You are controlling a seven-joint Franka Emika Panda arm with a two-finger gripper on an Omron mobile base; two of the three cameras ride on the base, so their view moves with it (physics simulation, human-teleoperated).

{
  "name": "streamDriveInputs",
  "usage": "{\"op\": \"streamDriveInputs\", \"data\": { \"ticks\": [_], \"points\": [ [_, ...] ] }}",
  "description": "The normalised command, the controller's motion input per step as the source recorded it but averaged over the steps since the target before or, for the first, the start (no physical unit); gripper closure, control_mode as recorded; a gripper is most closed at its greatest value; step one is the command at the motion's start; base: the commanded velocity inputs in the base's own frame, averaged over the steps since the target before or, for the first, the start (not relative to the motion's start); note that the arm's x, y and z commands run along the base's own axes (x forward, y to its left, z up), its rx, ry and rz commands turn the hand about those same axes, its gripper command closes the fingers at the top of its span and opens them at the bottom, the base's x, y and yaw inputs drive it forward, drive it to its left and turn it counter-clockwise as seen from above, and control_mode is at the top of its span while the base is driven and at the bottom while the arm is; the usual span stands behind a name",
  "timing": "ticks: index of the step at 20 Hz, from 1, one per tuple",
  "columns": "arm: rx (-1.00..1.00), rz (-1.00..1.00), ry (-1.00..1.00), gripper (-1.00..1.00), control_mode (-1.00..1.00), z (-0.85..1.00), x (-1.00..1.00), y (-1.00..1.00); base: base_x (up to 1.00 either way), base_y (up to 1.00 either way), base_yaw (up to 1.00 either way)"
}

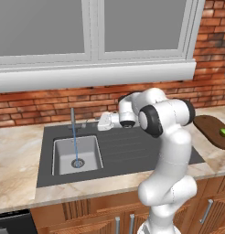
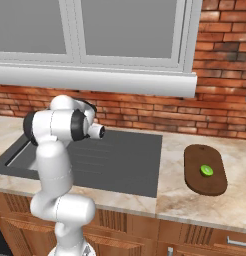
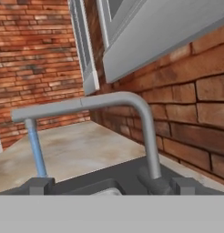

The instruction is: Pick the kiwi from the sink and place it on the cutting board to airdry. Then turn off the sink faucet.

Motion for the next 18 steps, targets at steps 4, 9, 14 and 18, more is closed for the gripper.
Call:
{"op": "streamDriveInputs", "data": {
  "ticks": [4, 9, 14, 18],
  "points": [
    [0.00, 0.00, 0.01, -1.00, -1.00, -0.09, 0.11, 0.03, 0.00, 0.00, 0.00],
    [0.00, 0.00, 0.01, -1.00, -1.00, -0.08, 0.18, 0.05, 0.00, 0.00, 0.00],
    [0.00, 0.01, 0.00, -1.00, -1.00, -0.03, 0.20, 0.01, 0.00, 0.00, 0.00],
    [0.00, 0.03, 0.01, -1.00, -1.00, -0.05, 0.17, 0.00, 0.00, 0.00, 0.00]
  ]
}}
